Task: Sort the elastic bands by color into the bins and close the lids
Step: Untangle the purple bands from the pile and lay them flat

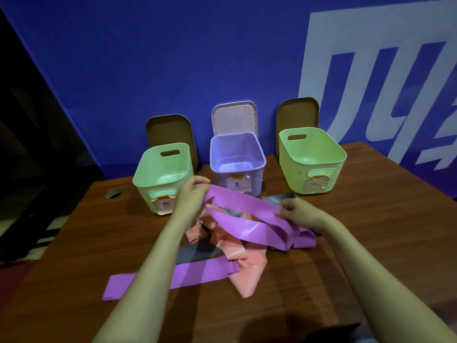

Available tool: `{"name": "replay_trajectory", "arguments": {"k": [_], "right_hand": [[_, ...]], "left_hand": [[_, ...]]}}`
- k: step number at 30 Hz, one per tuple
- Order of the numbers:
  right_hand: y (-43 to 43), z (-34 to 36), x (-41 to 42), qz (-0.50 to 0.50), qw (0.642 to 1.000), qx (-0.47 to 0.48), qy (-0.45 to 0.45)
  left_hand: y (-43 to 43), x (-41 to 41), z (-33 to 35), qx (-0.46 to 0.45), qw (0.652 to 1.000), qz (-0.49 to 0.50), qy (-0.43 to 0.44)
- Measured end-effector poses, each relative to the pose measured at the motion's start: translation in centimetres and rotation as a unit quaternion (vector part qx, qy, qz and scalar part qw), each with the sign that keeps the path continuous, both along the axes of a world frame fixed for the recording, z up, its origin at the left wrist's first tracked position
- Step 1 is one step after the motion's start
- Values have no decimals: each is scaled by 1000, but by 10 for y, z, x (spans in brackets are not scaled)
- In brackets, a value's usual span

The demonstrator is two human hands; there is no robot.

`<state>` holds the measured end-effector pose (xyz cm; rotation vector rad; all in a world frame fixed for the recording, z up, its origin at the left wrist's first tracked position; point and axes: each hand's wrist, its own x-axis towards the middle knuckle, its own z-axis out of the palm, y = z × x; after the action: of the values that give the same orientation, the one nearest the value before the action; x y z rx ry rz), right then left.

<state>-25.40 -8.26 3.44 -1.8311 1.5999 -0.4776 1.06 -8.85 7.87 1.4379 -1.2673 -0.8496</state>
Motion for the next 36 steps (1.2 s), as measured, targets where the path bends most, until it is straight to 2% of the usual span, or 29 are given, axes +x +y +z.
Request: {"name": "replay_trajectory", "arguments": {"k": [2, 3, 5, 7, 10, 12, 13, 15, 18, 20, 25, 26, 28, 30, 31, 33, 36], "right_hand": [[2, 10, 2, -57, 993, -23, -106], [3, 18, 2, -84, 986, -45, -137], [3, 34, 0, -110, 983, -96, -108], [3, 44, -2, -98, 985, -119, -75], [2, 44, -6, -74, 984, -97, -128], [3, 41, -8, -69, 982, -65, -165], [2, 38, -9, -69, 982, -52, -169], [1, 31, -11, -65, 984, -37, -161], [-1, 24, -10, -35, 988, -26, -149], [-2, 21, -7, -3, 991, -27, -132], [-4, 11, 1, 41, 998, -49, -15], [-2, 12, 5, 38, 997, -65, -13], [7, 23, 18, 22, 988, -76, -131], [16, 39, 33, 39, 954, -76, -287], [17, 47, 40, 62, 938, -91, -329], [17, 56, 50, 92, 932, -115, -331], [11, 51, 52, 51, 958, -131, -250]], "left_hand": [[2, 3, -5, -11, 993, -17, -112], [3, 4, -6, -19, 989, -28, -141], [5, 4, -5, -32, 989, -59, -133], [9, 1, 4, -29, 995, -92, -37], [15, 5, 19, 25, 975, -137, 176], [17, 16, 24, 61, 960, -184, 203], [18, 21, 25, 78, 957, -211, 184], [18, 29, 22, 87, 965, -231, 88], [13, 32, 14, 29, 980, -159, -113], [13, 30, 16, -13, 980, -128, -151], [23, 3, 36, -115, 980, -113, -113], [24, -5, 39, -130, 978, -121, -107], [24, -20, 44, -133, 976, -153, -78], [21, -32, 46, -125, 975, -178, -44], [21, -38, 46, -120, 976, -179, -25], [22, -51, 51, -127, 977, -172, 4], [21, -62, 62, -145, 981, -110, 69]]}}
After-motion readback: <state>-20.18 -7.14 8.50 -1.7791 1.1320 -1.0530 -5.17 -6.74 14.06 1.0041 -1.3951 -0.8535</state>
